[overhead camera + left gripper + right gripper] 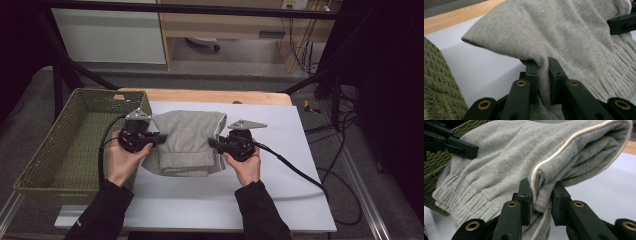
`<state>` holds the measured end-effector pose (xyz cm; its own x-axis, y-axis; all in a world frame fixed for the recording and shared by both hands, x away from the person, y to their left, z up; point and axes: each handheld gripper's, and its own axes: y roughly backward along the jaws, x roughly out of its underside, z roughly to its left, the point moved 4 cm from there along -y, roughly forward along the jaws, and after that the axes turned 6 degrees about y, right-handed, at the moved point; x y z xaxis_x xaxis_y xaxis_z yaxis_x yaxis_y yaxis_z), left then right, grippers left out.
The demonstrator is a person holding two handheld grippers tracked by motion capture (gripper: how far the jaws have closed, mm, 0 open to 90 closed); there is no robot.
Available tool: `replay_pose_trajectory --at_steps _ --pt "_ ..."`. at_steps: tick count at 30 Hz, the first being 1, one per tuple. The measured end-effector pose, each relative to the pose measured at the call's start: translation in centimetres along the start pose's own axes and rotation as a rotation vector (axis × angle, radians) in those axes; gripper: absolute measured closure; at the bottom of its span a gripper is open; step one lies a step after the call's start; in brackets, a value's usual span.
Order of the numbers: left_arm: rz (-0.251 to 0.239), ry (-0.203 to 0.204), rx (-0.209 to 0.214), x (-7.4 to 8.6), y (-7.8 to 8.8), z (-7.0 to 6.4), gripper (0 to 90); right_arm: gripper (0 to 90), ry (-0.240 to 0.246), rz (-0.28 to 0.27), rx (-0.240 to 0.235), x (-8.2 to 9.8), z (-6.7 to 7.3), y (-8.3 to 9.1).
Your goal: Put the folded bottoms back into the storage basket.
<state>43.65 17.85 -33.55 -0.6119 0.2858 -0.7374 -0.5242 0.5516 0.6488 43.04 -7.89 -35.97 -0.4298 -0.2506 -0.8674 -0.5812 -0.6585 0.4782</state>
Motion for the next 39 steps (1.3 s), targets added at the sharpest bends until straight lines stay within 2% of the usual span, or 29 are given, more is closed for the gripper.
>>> replay_pose_trajectory --at_steps 9,16,28,39 --pt "0.002 -0.012 -0.007 -0.4 1.0 0.3 80.6 73.2 0.004 -0.019 -0.004 -0.7 0.6 -0.2" --pt "-0.008 -0.005 0.0 -0.6 2.1 0.9 80.6 73.2 0.003 -0.034 -0.013 -1.4 1.3 -0.4" --pt "-0.007 -0.028 -0.027 -1.0 4.2 1.5 80.6 73.2 0.019 -0.055 -0.025 -2.6 2.7 -1.0" --pt "-0.01 -0.017 -0.026 -0.9 5.7 2.5 80.6 73.2 0.032 -0.07 -0.036 -3.8 4.0 -1.5"
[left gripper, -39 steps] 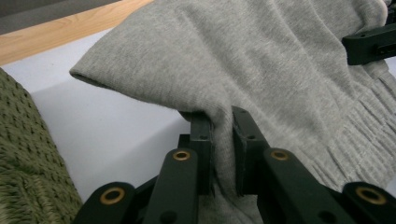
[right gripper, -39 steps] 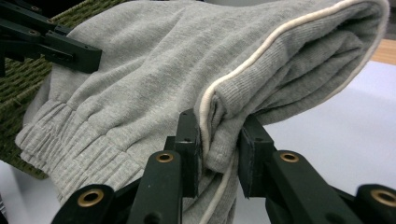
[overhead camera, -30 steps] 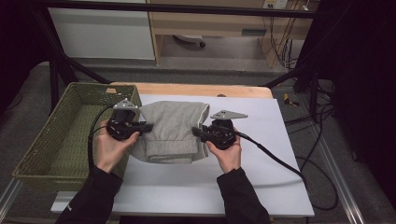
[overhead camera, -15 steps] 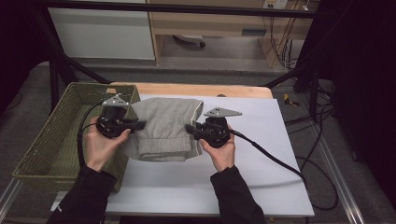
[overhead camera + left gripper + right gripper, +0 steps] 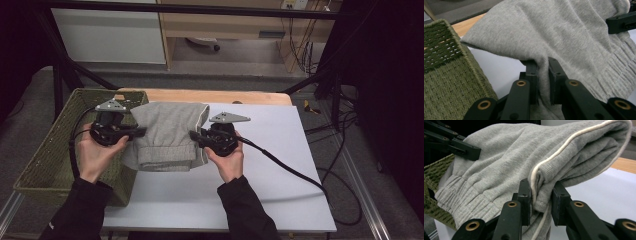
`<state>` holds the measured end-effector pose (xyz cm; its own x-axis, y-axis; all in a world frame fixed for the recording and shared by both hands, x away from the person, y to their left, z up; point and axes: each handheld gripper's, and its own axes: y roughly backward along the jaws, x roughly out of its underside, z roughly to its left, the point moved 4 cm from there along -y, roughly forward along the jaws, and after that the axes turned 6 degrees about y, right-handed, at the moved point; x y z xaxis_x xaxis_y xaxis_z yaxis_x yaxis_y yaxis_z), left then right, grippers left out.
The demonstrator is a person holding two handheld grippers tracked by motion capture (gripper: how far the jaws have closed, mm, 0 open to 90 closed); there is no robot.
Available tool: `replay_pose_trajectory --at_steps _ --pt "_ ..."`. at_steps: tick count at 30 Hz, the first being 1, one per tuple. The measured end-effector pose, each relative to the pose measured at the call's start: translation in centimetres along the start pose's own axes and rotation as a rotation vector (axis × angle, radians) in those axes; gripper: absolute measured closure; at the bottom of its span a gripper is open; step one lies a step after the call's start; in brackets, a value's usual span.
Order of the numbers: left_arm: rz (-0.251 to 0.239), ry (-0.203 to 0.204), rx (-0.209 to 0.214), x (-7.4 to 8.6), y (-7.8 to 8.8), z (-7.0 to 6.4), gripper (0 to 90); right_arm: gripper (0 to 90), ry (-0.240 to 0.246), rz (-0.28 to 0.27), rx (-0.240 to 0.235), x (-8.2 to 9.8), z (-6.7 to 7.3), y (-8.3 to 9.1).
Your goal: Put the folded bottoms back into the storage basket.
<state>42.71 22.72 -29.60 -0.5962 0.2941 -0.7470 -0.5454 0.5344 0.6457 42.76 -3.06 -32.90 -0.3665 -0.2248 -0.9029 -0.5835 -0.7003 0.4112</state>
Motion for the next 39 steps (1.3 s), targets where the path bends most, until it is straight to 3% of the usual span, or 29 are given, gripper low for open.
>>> replay_pose_trajectory --at_steps 24,39 --pt "-0.022 0.007 -0.032 0.3 3.4 2.3 80.6 73.2 0.037 -0.009 -0.018 -2.4 2.8 -2.0" --pt "-0.039 0.027 -0.065 0.7 5.6 4.6 80.6 73.2 0.049 -0.019 -0.035 -4.0 4.9 -3.9"
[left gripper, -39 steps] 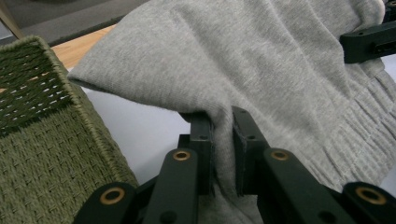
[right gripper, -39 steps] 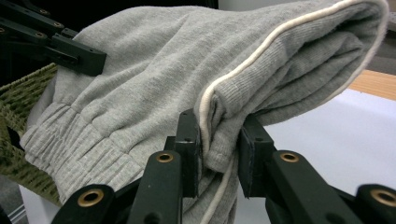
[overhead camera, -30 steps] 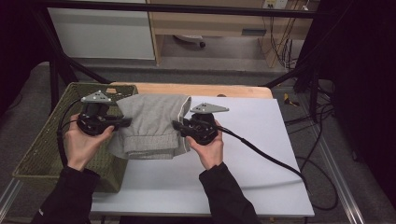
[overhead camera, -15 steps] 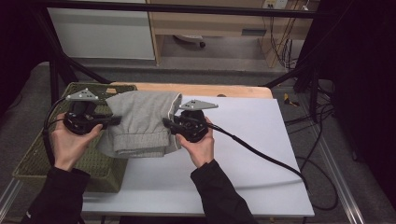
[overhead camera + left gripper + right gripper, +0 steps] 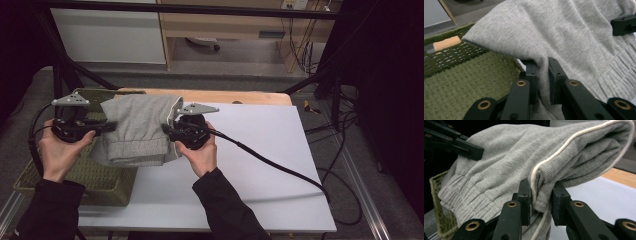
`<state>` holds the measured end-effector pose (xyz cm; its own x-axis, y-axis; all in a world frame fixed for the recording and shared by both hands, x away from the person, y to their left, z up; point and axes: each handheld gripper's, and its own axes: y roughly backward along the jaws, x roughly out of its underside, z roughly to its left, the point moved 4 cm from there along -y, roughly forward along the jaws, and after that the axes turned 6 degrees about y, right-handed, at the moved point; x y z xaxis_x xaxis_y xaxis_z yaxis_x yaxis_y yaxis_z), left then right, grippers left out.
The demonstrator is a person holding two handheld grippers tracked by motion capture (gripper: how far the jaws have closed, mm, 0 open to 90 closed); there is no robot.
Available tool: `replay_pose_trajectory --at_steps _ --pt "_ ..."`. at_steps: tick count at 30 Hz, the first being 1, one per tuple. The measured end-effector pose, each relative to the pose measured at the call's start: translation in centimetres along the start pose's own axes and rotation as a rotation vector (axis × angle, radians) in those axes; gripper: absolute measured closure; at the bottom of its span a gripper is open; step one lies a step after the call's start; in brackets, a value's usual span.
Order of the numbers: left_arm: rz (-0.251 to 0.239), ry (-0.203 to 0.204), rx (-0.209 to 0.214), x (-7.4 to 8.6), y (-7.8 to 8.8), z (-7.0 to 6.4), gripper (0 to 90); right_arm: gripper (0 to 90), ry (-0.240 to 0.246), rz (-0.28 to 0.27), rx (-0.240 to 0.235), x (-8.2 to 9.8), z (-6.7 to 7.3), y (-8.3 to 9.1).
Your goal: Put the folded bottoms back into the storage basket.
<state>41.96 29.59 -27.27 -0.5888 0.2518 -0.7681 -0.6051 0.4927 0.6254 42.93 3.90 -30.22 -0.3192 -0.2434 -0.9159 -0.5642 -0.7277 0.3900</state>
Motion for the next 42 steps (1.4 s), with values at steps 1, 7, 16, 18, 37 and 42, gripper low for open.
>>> replay_pose_trajectory --at_steps 1,7,16,18,37,42 --pt "-0.002 0.003 -0.001 0.0 0.2 0.2 80.6 73.2 0.001 0.002 0.001 -0.1 0.1 -0.2" --pt "-0.009 0.022 -0.021 0.2 1.1 1.5 80.6 73.2 0.002 0.002 -0.008 -0.7 1.0 -1.4" --pt "-0.011 0.031 -0.061 0.4 2.2 3.1 80.6 73.1 0.014 -0.002 -0.003 -1.5 2.5 -3.2" --pt "-0.012 0.037 -0.067 0.5 2.5 3.4 80.6 73.1 0.016 -0.003 -0.002 -1.6 2.8 -3.5" --pt "-0.022 0.077 -0.13 1.4 4.5 7.2 80.6 72.6 0.038 -0.007 -0.009 -2.9 6.0 -6.8" --pt "-0.021 0.082 -0.139 1.6 4.9 8.0 80.6 72.5 0.038 -0.004 -0.012 -3.1 6.6 -7.6"
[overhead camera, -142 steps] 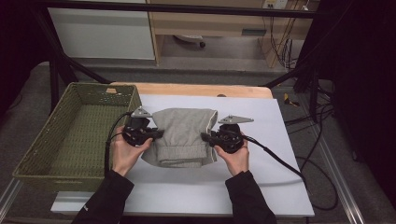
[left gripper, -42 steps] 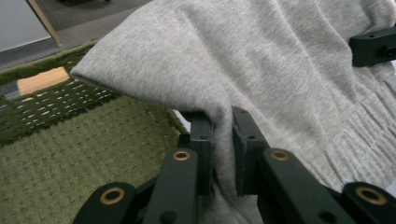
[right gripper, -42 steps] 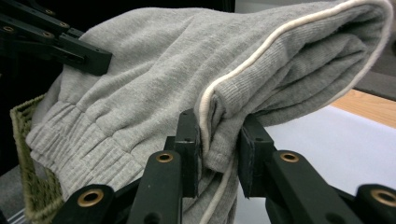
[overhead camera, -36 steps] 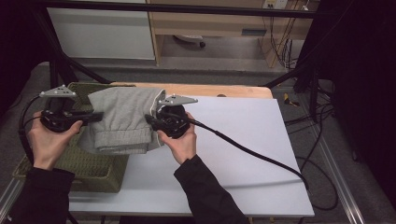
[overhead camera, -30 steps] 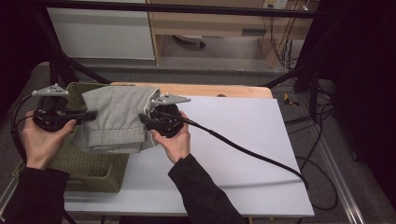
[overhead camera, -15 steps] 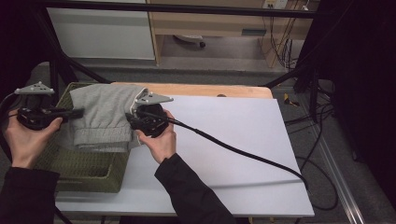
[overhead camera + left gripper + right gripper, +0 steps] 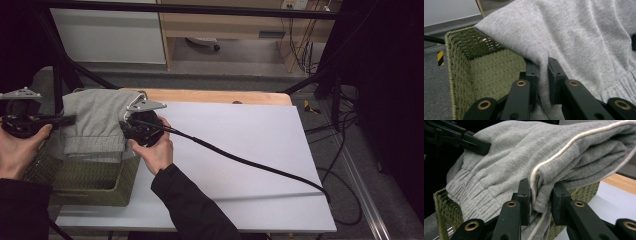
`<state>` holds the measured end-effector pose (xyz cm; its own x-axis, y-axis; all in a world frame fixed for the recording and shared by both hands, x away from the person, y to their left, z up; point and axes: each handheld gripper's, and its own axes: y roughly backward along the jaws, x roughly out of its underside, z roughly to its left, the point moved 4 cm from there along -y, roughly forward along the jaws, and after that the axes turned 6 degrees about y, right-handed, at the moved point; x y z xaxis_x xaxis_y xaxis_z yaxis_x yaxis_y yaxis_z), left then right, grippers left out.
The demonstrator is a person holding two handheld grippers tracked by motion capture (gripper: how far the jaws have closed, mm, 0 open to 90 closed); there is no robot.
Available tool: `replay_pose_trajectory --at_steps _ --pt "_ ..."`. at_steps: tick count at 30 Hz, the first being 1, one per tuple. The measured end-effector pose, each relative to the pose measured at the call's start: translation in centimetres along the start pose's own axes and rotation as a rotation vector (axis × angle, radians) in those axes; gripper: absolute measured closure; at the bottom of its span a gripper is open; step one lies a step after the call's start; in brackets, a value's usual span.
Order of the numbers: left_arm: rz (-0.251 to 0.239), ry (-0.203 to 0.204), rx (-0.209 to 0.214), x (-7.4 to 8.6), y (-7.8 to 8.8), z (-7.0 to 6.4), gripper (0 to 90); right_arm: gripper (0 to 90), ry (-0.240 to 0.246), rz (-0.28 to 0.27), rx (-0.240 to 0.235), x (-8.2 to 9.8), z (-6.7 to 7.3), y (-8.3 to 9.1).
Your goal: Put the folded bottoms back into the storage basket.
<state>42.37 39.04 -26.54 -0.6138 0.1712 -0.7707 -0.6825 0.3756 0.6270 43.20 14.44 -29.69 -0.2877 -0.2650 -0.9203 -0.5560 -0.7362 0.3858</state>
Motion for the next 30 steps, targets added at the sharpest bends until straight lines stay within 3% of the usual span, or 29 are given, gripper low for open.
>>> replay_pose_trajectory --at_steps 11,30 --pt "0.004 0.019 -0.031 0.4 0.4 1.8 80.6 72.1 0.015 0.01 -0.014 0.0 1.2 -1.9" --pt "0.03 0.068 -0.061 2.5 0.0 4.7 80.6 72.0 0.027 0.049 -0.05 0.9 3.1 -4.9"
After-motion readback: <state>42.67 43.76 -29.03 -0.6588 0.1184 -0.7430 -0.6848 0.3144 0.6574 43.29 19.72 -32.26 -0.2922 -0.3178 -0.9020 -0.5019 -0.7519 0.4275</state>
